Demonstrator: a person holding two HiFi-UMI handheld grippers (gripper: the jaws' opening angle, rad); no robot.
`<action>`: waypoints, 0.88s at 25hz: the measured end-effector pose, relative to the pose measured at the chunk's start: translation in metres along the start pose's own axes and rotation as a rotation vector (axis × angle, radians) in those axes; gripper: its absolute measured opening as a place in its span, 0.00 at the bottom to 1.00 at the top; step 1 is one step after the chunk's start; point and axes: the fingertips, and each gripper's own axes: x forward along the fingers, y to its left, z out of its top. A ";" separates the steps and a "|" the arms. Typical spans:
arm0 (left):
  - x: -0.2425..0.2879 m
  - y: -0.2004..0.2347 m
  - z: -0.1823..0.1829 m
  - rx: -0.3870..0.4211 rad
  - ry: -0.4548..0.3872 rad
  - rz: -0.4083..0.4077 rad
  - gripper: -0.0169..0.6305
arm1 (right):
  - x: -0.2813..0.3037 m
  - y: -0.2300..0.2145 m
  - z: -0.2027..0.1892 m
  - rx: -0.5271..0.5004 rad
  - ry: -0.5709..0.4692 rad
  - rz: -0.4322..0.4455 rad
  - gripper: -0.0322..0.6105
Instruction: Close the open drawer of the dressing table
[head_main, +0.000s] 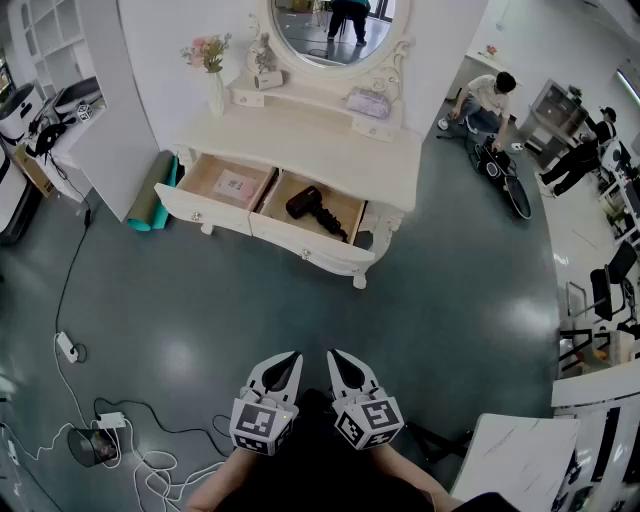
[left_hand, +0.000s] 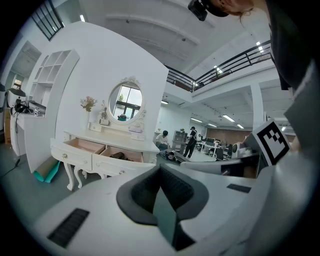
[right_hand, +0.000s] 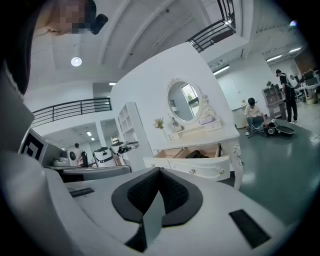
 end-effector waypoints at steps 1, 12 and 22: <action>0.001 -0.002 0.002 0.005 -0.002 0.001 0.05 | -0.001 0.000 0.002 -0.007 -0.004 0.003 0.07; 0.025 -0.008 0.013 0.056 -0.045 0.032 0.05 | 0.006 -0.020 0.025 -0.040 -0.054 0.020 0.07; 0.038 -0.015 0.004 0.043 -0.042 0.063 0.05 | 0.002 -0.035 0.015 -0.048 -0.007 0.036 0.07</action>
